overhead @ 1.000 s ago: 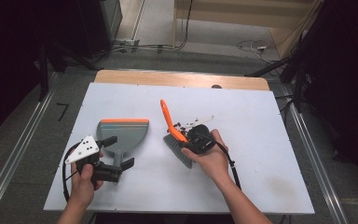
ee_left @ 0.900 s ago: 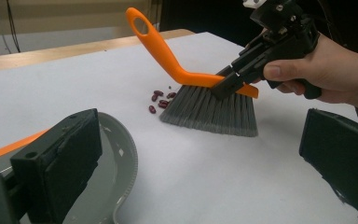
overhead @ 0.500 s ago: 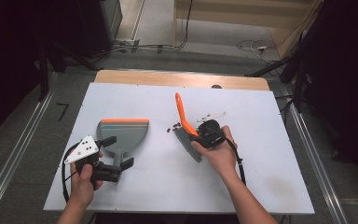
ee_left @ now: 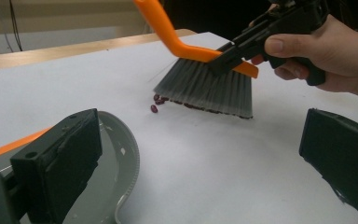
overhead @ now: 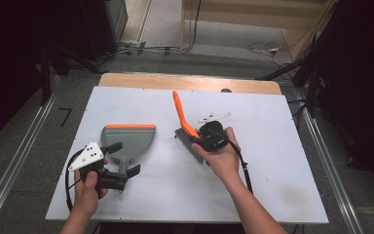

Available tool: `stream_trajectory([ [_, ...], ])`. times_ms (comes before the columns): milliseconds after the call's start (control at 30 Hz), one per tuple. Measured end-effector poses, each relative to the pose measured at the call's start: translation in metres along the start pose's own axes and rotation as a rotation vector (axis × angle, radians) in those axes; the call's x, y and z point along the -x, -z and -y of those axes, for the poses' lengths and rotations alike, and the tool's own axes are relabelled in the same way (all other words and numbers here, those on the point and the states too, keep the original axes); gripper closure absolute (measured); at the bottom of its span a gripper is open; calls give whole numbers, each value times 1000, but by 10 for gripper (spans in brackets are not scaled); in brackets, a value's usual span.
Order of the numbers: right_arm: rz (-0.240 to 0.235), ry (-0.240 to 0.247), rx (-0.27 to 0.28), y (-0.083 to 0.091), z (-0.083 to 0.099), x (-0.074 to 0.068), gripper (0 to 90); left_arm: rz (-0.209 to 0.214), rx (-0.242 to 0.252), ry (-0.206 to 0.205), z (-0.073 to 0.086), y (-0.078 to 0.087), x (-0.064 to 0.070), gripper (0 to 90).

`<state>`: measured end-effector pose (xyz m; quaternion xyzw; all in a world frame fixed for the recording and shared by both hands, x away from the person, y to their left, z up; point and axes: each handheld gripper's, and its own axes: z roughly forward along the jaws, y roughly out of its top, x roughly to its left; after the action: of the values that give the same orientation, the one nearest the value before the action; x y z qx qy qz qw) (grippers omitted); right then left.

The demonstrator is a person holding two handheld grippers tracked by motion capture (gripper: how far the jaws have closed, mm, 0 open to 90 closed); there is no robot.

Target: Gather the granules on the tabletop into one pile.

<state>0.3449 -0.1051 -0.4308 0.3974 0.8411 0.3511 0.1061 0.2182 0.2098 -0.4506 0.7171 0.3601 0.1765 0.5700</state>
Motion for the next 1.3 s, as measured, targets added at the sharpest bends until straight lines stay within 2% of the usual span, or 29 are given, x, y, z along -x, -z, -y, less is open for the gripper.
stream_trajectory([
  [100, -19, -3, -3, -15, -7, -10, 688, 0, 1, 0, 0, 1, 0, 0],
  [200, -40, -37, -16, -32, -13, -13, 688, -4, 8, 8, 0, 2, -2, 0],
  [267, -27, -50, -28, -41, -14, -12, 689, -4, 8, 12, 1, 3, -3, 0],
  [333, 8, -61, -25, -45, -13, -8, 687, -4, 9, 12, 1, 3, -3, 0],
  [367, 11, -94, -24, -45, -12, -1, 686, -4, 6, 11, 1, 3, -3, 0],
  [400, 11, -94, -24, -45, -12, -1, 686, -4, 6, 11, 1, 3, -3, 0],
  [467, 46, -96, -16, -42, -9, 8, 685, -1, 7, 10, 2, 3, -3, 0],
  [500, 46, -96, -16, -42, -9, 8, 685, -1, 7, 9, 1, 3, -3, 0],
  [567, 75, -103, -10, -39, -6, 14, 684, 0, 5, 8, 1, 3, -2, 0],
  [633, 85, -136, -6, -34, -1, 25, 683, -1, 2, 6, 1, 2, -2, 0],
  [833, 101, -174, 8, -28, 7, 38, 681, 2, -5, 2, 2, 0, 1, 0],
  [1000, 119, -197, 20, -23, 13, 47, 680, 0, -6, 4, 2, 0, 0, 0],
  [1300, 144, -213, 34, -18, 20, 54, 678, 0, -6, 5, 2, 1, -1, 0],
])
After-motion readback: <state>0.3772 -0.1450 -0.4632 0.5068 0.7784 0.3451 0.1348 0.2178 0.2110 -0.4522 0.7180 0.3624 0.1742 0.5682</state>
